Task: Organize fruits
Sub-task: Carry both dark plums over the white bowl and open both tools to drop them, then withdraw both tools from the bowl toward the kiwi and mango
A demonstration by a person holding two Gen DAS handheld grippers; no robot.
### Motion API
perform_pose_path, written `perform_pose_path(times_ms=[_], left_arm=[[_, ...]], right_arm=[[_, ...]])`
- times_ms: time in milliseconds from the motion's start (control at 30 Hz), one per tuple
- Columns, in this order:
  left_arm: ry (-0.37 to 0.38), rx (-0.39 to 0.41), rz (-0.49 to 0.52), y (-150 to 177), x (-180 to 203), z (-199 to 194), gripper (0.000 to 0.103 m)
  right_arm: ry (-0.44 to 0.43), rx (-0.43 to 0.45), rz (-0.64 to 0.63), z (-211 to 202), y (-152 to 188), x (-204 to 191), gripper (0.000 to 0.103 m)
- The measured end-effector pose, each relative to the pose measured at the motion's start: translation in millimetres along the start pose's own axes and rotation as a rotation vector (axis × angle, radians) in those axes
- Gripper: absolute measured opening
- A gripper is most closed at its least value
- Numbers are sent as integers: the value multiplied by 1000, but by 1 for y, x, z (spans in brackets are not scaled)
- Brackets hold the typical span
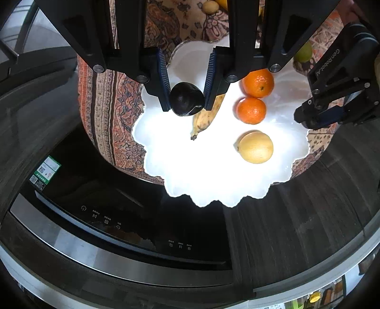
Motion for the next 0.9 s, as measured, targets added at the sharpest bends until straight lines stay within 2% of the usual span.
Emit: perform_pose_path(times_ms=[67, 200, 233, 333, 467, 533, 600, 733, 833, 900], left_arm=[[-11, 10, -3, 0, -3, -2, 46], [-17, 28, -2, 0, -3, -9, 51], [-19, 30, -2, 0, -4, -11, 54], [-25, 45, -6, -1, -5, -18, 65], [-26, 75, -18, -1, -8, -32, 79], [-27, 93, -23, -1, -9, -39, 84], [-27, 103, -27, 0, -11, -47, 84], [-42, 132, -23, 5, -14, -64, 84], [-49, 152, -30, 11, -17, -76, 90], [-44, 159, -32, 15, -20, -83, 90]], right_arm=[[3, -2, -1, 0, 0, -1, 31], [13, 17, 6, -8, -1, 0, 50], [13, 21, 7, -9, -2, 0, 52], [18, 30, 11, -15, -4, 1, 57], [46, 46, 23, -27, -5, 3, 71], [61, 55, 25, -34, -5, 4, 77], [78, 65, 26, -43, -5, 4, 80], [90, 82, 18, -59, -2, 1, 80], [96, 96, 20, -70, 2, -2, 80], [95, 101, 22, -76, 5, -5, 80]])
Point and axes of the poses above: each gripper's, at about its wrist camera, not at the fingertips, and z roughly the way its jaws point, x to its right, y to its underside, the point moved 1 cm from there along z, roughly the way its jaws point, and after that the axes turned 15 degrees about -z, right-handed, at the moved point
